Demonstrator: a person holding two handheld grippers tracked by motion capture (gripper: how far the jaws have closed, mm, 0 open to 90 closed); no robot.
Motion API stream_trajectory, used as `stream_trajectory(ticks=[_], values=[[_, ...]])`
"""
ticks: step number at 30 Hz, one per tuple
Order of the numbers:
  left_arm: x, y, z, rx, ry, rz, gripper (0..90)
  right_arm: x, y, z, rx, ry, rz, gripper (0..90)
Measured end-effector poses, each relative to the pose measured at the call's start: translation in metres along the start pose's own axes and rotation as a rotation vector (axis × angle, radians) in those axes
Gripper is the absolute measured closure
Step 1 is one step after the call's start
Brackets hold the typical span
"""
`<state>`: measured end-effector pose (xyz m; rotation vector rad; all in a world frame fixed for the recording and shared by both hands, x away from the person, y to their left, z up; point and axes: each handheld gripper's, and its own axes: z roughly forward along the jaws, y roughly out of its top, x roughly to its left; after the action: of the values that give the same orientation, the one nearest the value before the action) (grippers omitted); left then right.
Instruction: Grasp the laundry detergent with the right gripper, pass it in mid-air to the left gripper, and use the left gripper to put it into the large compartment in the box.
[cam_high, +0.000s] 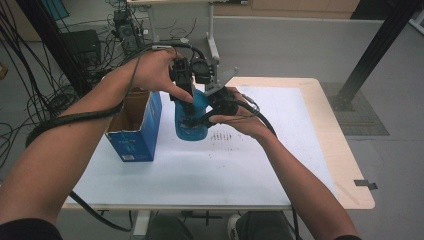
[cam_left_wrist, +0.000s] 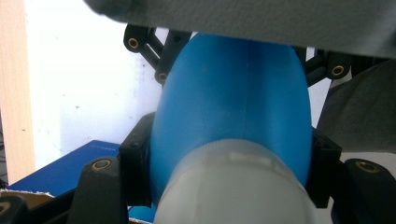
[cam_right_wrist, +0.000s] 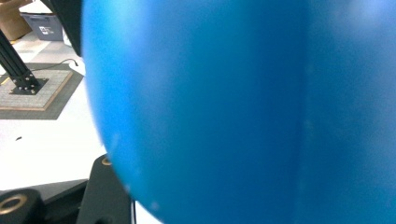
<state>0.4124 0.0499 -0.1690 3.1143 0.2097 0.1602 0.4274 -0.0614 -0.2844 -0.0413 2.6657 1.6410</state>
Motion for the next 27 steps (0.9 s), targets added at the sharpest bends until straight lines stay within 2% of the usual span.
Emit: stream_trajectory(ticks=[18, 27], values=[[0.0003, -0.0007, -0.0011, -0.005, -0.001, -0.009, 37.0, -0.0005, -0.0006, -0.0012, -0.011, 0.002, 0.016, 41.3], [0.0006, -0.0015, -0.0010, -0.004, -0.003, -0.010, 37.1, 0.0006, -0.0006, -0.0005, -0.023, 0.018, 0.039, 41.0]])
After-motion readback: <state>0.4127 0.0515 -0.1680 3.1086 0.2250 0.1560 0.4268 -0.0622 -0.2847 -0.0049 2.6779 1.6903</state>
